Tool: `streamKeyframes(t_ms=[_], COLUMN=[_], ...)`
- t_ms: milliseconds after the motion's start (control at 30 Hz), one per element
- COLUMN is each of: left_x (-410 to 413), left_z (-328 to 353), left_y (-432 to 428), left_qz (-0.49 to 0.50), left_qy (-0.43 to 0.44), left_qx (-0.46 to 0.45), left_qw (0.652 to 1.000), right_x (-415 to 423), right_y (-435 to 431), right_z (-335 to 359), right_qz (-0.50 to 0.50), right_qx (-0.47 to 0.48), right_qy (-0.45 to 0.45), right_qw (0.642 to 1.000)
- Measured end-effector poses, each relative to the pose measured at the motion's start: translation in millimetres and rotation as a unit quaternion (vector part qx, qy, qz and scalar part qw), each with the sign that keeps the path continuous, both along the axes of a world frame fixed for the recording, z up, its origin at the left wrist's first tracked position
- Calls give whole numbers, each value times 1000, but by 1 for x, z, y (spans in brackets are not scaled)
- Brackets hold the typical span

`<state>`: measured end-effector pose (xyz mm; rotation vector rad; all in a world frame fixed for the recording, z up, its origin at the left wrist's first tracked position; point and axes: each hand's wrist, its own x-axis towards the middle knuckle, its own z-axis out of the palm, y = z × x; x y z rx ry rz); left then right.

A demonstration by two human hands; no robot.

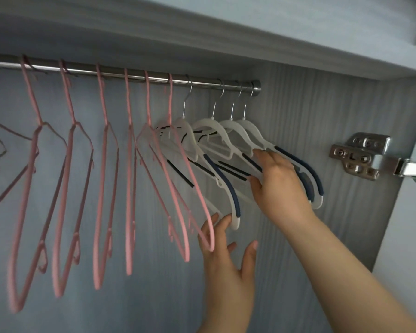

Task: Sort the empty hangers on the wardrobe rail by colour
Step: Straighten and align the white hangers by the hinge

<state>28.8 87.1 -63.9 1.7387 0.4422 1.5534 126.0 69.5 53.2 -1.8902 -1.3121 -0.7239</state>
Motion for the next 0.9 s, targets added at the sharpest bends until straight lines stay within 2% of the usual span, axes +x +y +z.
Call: streamKeyframes(t_ms=[267, 300, 367, 433, 467, 633, 800, 900], left_x=[5, 6, 8, 9, 10, 11, 20, 25], left_z=[-1, -1, -1, -1, -1, -4, -4, -6], left_y=[-2, -3, -5, -8, -9, -12, -8, -3], left_qz=[-35, -46, -58, -60, -61, -84, -116, -134], left_qy=[-2, -3, -11, -23, -30, -56, -52, -19], left_qx=[-41, -52, -70, -81, -84, -127, -203, -206], left_qw=[999, 998, 996, 995, 994, 987, 971, 969], right_x=[3, 3, 2, 1, 0, -6, -12, -15], right_y=[-1, -1, 2, 7, 8, 11, 15, 15], right_z=[2, 2, 3, 2, 2, -3, -8, -7], right_qz=[-22, -25, 21, 100, 117, 101, 118, 122], right_qx=[-24, -47, -99, -97, -77, 4, -12, -33], right_qy=[1, 28, 139, 247, 262, 187, 174, 200], right_qw=[999, 998, 985, 959, 955, 977, 978, 972])
